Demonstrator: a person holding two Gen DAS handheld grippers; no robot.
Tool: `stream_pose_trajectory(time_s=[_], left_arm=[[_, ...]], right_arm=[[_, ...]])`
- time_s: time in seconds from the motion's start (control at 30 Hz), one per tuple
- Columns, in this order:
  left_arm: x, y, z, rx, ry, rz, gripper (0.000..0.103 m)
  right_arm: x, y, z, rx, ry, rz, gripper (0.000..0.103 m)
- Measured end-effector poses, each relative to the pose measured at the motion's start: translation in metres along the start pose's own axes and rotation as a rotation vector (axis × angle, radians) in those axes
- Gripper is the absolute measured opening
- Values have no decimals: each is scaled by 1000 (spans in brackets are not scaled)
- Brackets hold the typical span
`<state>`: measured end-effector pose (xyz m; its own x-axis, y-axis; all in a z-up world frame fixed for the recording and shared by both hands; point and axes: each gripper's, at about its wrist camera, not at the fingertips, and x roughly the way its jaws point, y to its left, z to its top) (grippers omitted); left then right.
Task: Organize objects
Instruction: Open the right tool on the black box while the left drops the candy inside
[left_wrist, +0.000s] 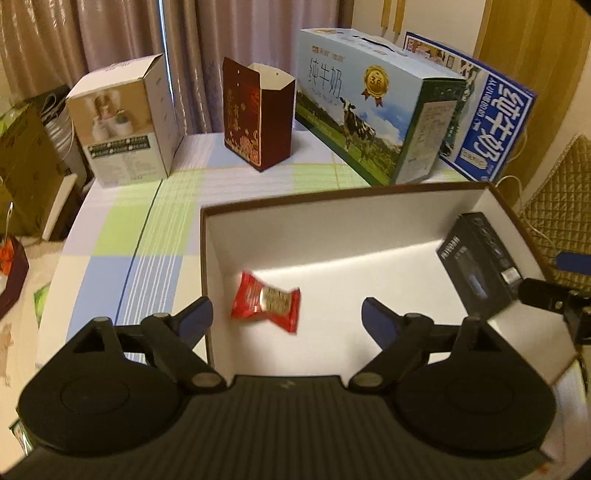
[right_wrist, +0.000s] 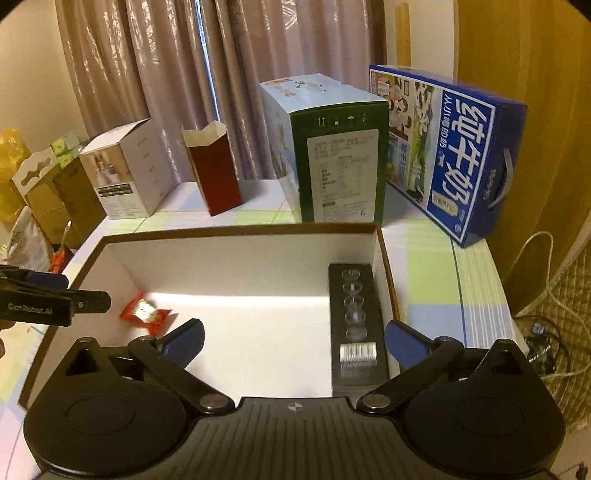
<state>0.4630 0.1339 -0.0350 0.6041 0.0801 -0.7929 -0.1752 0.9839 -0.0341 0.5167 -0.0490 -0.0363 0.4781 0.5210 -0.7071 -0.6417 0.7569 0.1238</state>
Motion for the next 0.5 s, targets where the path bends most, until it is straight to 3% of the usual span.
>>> stream_pose_trajectory(time_s=[0.2,0.5], left_arm=[[-26,-3,-20,-22,33,-18,85],[-63,-13,-40,-46,6,-45,85]], right_arm=[[-23,7,-16,29,-3,21,101],[-47,19,-34,63,-5,43,101]])
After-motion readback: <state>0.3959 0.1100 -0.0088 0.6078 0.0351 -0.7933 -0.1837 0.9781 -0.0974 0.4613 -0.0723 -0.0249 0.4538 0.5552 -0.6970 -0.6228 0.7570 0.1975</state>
